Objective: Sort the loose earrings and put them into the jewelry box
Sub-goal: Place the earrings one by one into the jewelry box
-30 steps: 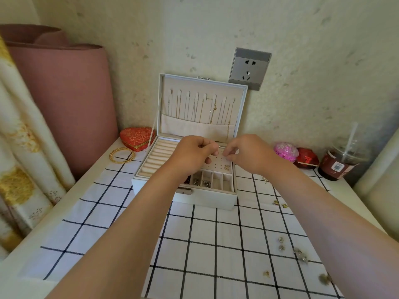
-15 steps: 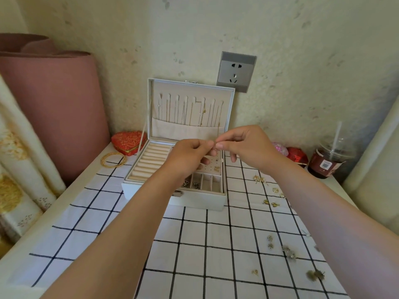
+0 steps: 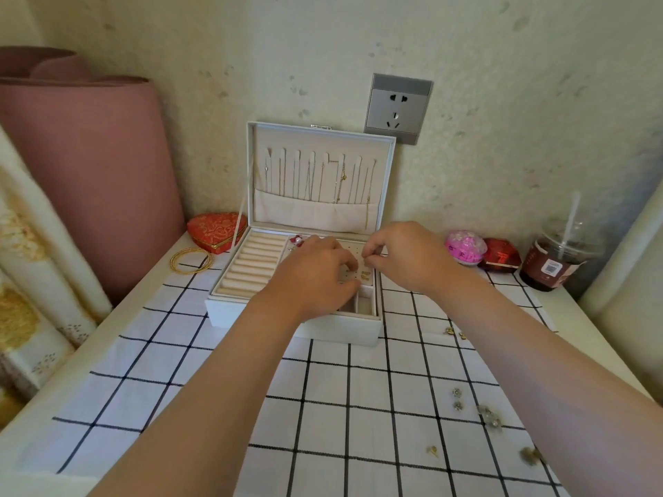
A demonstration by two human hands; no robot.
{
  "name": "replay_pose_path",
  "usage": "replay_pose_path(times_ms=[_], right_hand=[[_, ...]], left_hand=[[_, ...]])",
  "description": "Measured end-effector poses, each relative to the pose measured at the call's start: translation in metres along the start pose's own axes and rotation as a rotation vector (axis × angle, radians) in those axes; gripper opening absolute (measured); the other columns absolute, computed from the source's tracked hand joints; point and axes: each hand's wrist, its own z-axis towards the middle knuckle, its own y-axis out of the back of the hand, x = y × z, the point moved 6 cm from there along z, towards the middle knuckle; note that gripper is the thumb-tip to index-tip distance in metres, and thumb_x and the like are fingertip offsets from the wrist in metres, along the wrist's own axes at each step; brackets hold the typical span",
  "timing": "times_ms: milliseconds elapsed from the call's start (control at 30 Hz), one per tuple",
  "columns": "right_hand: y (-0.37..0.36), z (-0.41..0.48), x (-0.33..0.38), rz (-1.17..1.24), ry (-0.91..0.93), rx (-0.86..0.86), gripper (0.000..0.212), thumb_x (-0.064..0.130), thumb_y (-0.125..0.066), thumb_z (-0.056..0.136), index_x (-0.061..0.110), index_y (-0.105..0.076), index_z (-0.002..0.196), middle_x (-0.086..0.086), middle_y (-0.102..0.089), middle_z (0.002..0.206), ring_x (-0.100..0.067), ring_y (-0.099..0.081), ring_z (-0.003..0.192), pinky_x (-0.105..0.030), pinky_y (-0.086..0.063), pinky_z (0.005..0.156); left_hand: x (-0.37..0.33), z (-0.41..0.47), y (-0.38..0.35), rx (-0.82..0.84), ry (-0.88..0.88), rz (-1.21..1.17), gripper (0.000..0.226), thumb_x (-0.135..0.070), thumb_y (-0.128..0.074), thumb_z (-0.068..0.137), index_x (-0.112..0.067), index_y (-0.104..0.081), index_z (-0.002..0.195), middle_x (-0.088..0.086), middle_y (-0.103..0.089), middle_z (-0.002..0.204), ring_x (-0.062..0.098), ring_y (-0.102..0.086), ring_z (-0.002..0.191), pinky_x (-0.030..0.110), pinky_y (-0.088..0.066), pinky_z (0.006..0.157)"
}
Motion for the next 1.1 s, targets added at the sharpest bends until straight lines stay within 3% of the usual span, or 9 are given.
replay_pose_path(times_ms=[400,633,800,967,1100], right_hand=[[-0.006,0.002,0.015,-0.347,0.203,0.096,0.02,0.014,-0.056,0.096,0.023,-0.073,0.097,0.004,-0.062,0.101,-0.019,-0.062,0.089,-0.035,-0.05,0.07],[-0.003,0.003,0.01,-0.224,0.141,0.165,0.016,0.016,-0.062,0.096,0.02,-0.076,0.101,0.004,-0.067,0.106,-0.017,-0.062,0.096,-0.032,-0.048,0.078],[-0.007,0.003,0.014,-0.26,0.135,0.133,0.019,0.014,-0.059,0.093,0.021,-0.076,0.092,-0.001,-0.067,0.094,-0.022,-0.063,0.087,-0.039,-0.052,0.071],[-0.001,0.003,0.008,-0.159,0.061,0.081,0.02,0.02,-0.068,0.091,0.024,-0.075,0.11,0.006,-0.075,0.1,-0.015,-0.066,0.095,-0.029,-0.051,0.077],[0.003,-0.001,0.008,-0.169,0.04,0.082,0.013,0.024,-0.068,0.089,0.032,-0.078,0.088,0.014,-0.072,0.096,-0.011,-0.065,0.09,-0.033,-0.054,0.076]], left_hand=[[-0.001,-0.001,0.0,0.009,0.004,-0.042,0.032,-0.042,-0.059,0.089,-0.029,-0.066,0.118,-0.006,-0.057,0.118,0.018,-0.043,0.116,0.034,-0.039,0.099],[-0.002,-0.001,0.0,0.019,0.014,-0.052,0.032,-0.042,-0.059,0.09,-0.029,-0.065,0.119,-0.006,-0.056,0.118,0.018,-0.042,0.117,0.036,-0.04,0.1],[-0.001,0.0,0.0,0.024,0.019,-0.052,0.032,-0.043,-0.059,0.09,-0.03,-0.065,0.119,-0.006,-0.056,0.118,0.018,-0.042,0.117,0.035,-0.039,0.101],[-0.001,-0.001,-0.001,0.025,0.019,-0.061,0.033,-0.042,-0.059,0.09,-0.029,-0.065,0.12,-0.005,-0.056,0.119,0.018,-0.042,0.117,0.035,-0.039,0.1],[0.0,0.0,-0.001,0.025,0.019,-0.059,0.033,-0.042,-0.06,0.09,-0.029,-0.065,0.12,-0.006,-0.056,0.119,0.017,-0.042,0.118,0.035,-0.039,0.101]])
